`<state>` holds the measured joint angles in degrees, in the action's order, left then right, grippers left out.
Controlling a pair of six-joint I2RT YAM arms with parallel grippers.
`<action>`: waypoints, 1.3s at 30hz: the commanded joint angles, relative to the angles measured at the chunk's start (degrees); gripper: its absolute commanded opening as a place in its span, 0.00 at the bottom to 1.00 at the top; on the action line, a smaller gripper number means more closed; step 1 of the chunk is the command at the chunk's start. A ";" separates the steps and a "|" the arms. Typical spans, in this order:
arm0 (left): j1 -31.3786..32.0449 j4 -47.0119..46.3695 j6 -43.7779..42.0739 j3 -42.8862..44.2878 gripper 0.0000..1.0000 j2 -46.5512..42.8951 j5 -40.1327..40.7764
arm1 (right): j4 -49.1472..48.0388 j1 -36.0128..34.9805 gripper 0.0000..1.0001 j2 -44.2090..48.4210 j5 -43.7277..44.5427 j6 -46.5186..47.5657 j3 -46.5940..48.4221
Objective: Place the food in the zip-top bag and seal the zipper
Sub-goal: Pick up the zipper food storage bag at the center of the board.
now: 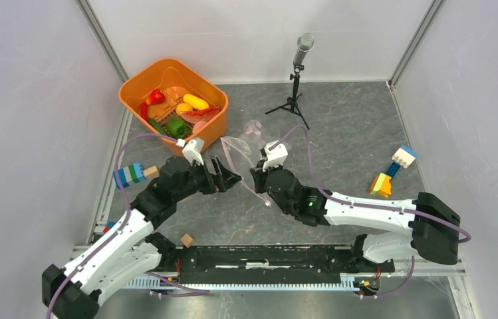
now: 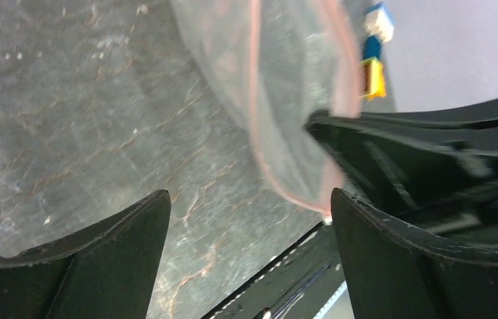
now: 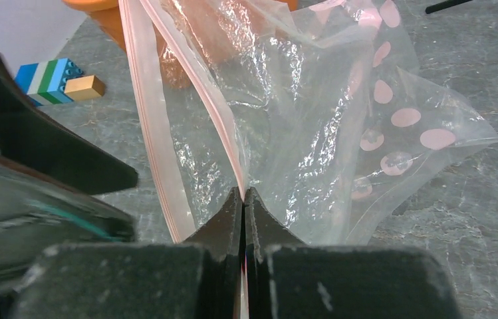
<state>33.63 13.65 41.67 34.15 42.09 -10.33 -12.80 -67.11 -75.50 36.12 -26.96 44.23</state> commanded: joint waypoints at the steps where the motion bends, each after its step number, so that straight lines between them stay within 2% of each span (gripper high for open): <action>1: 1.42 -6.17 -3.02 -2.25 0.90 3.17 2.30 | -1.71 0.14 0.00 2.15 -2.29 -2.26 0.34; 2: 1.65 -7.75 -2.68 -2.73 0.89 4.00 2.45 | -1.95 0.18 0.00 2.47 -2.80 -2.37 0.17; 4: 1.89 -11.47 -1.52 -2.76 0.76 6.01 2.55 | -2.72 0.13 0.00 3.22 -3.53 -2.39 -0.56; 11: 3.28 -13.39 -0.43 1.83 0.58 14.38 2.95 | -3.88 0.14 0.00 4.52 -5.65 -1.15 -1.77; 12: 3.33 -13.39 -0.45 1.99 0.52 15.04 2.88 | -3.78 0.08 0.00 4.85 -5.66 -0.70 -1.90; 14: 3.29 -12.15 -1.05 2.78 0.33 16.39 3.33 | -2.40 -0.36 0.00 6.13 -2.43 0.42 -2.29; 16: 3.29 -8.32 -2.35 3.66 0.15 17.27 4.32 | 1.71 -0.94 0.00 8.37 4.69 2.41 -1.72; 17: 3.29 -6.59 -3.31 4.12 0.10 17.54 5.02 | 3.36 -1.28 0.00 9.81 7.75 4.24 -1.41; 21: 3.29 1.15 -7.28 6.77 0.02 18.00 8.00 | 16.31 -3.33 0.00 12.51 20.44 13.49 4.17; 23: 3.29 5.11 -9.18 8.67 0.02 18.57 9.38 | 25.62 -3.84 0.00 12.74 27.40 13.42 7.23; 25: 3.29 7.81 -10.61 10.89 0.02 19.39 10.00 | 29.92 -4.29 0.00 13.89 30.62 12.45 8.16; 27: 3.29 8.80 -11.38 12.35 0.06 20.03 9.46 | 29.95 -4.35 0.00 15.66 29.64 13.19 7.23; 29: 3.29 8.21 -12.12 13.87 0.20 20.76 5.81 | 29.26 -4.43 0.00 16.47 27.05 13.07 6.60; 31: 3.29 6.31 -13.39 15.67 0.59 21.66 -1.58 | 27.84 -4.48 0.00 16.27 25.04 12.61 6.25; 33: 3.29 5.93 -14.53 17.83 0.76 22.38 -5.88 | 27.45 -4.44 0.00 15.19 25.45 11.74 6.29; 35: 3.28 8.39 -17.75 20.41 0.99 22.30 -6.47 | 27.92 -4.35 0.00 13.64 26.74 11.41 6.90; 39: 3.05 16.68 -26.09 25.86 1.00 20.27 4.72 | 30.20 -3.11 0.00 10.34 26.16 10.62 9.42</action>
<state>37.08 23.79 25.98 53.74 64.69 -12.03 15.33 -71.40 -62.72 60.66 -15.35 50.33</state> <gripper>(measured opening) 0.994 0.010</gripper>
